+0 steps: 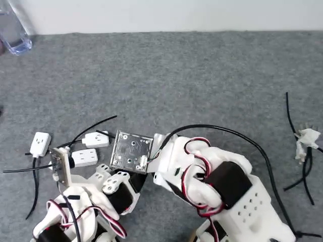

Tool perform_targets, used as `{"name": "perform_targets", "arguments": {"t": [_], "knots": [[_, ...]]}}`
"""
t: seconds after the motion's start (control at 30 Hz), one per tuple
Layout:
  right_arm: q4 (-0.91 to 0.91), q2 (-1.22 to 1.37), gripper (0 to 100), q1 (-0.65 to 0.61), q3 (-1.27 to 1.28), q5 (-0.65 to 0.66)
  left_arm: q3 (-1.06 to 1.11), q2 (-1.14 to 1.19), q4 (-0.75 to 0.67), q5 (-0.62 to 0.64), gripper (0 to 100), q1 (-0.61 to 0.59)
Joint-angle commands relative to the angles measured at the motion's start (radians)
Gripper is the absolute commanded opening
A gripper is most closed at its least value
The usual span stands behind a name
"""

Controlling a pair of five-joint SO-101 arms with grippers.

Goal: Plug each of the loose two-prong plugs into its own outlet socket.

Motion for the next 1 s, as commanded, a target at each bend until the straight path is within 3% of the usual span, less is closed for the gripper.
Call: {"name": "perform_targets", "arguments": {"t": [0.0, 0.97], "knots": [[0.062, -0.008, 0.9, -0.061, -0.106, 0.005, -0.018, -0.015, 0.009, 0.003, 1, -0.06], [0.088, -0.01, 0.9, -0.054, -0.204, -0.017, -0.012, -0.015, 0.003, 0.003, 1, -0.083]]}}
